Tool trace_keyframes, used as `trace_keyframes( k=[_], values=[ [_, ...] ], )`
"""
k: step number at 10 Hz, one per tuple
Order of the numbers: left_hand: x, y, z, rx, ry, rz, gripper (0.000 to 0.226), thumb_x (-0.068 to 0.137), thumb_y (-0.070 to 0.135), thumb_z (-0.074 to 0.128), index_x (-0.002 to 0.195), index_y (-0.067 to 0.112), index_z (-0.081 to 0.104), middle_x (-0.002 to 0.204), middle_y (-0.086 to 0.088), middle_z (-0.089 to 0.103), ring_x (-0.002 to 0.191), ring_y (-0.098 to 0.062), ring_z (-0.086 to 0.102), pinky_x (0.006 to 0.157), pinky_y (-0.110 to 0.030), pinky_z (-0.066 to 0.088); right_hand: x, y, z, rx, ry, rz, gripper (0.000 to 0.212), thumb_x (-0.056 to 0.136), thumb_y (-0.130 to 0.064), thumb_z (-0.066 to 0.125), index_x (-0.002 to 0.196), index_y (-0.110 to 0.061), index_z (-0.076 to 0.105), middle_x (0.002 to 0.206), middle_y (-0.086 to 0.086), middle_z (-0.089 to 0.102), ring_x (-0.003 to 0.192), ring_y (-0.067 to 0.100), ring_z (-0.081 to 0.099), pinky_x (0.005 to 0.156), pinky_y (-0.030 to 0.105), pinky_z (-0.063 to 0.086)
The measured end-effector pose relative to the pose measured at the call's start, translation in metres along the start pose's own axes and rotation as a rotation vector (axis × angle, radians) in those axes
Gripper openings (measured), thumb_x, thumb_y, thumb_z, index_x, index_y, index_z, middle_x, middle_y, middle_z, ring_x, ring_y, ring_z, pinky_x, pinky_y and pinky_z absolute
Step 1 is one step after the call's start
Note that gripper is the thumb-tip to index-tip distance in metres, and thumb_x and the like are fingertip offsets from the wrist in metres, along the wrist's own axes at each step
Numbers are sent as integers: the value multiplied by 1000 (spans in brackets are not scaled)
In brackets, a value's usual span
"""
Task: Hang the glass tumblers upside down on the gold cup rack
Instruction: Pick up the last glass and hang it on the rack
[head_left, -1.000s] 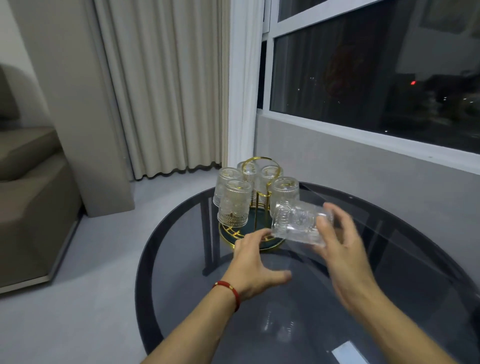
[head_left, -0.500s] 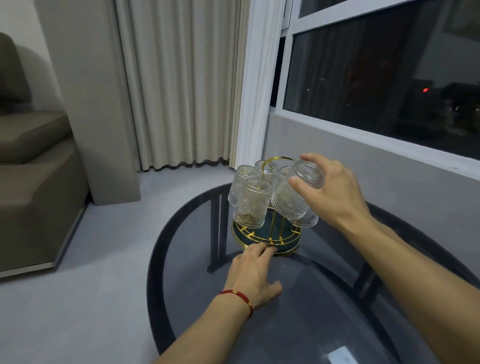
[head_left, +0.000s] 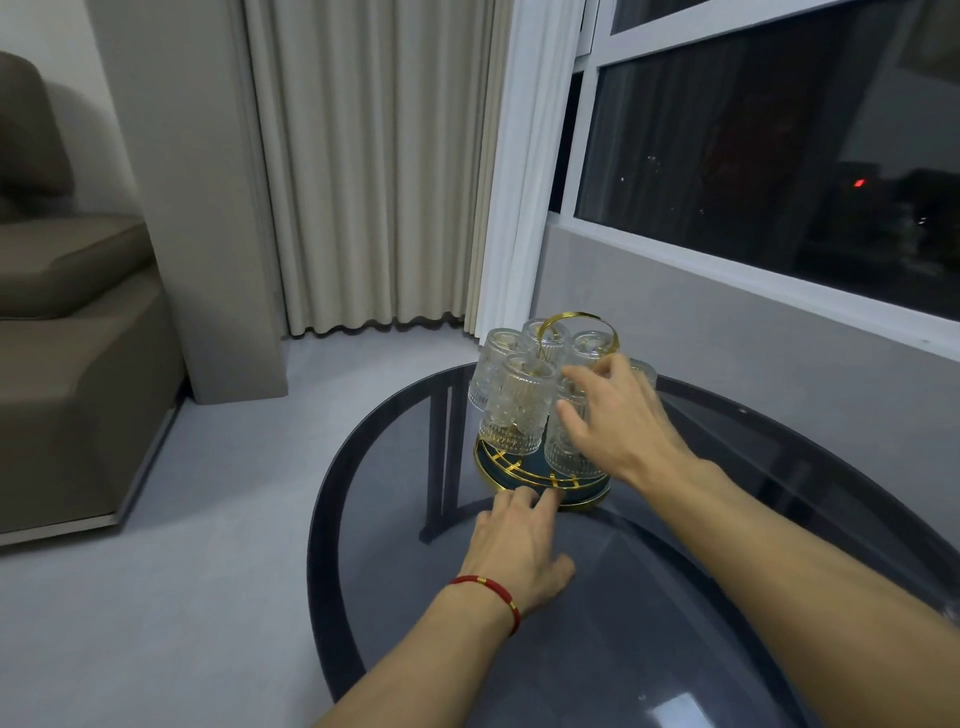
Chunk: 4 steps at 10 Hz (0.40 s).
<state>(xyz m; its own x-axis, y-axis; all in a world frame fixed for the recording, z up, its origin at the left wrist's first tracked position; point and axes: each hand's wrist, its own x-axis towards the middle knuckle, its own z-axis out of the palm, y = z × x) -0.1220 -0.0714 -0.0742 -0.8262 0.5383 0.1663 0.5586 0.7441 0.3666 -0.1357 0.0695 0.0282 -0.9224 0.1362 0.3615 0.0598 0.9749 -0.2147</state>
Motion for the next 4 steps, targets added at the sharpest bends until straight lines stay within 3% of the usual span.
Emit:
trace_keyframes(
  k=[1, 3, 4],
  values=[
    [-2, 3, -7, -10, 44, 16, 56, 88, 33, 61, 140, 17, 44, 128, -10, 61, 122, -32, 49, 97, -47, 46, -2, -3, 3, -62, 13, -10, 48, 106, -40, 43, 152, -26, 49, 145, 20, 47, 130, 40, 53, 100, 51, 50],
    [-11, 10, -21, -145, 119, 42, 52, 89, 35, 58, 139, 25, 50, 125, -2, 67, 119, -26, 56, 95, -43, 51, -12, -5, -7, -227, -3, -19, 53, 106, -50, 40, 153, -26, 40, 149, 17, 48, 127, 39, 58, 86, 52, 55],
    [-22, 19, -36, -280, 227, 55, 47, 86, 29, 63, 133, 27, 59, 114, 4, 73, 110, -17, 65, 95, -39, 53, -40, 3, -18, -91, 109, 6, 46, 105, -45, 43, 145, -24, 50, 145, 10, 49, 122, 32, 61, 85, 47, 55]
  ],
)
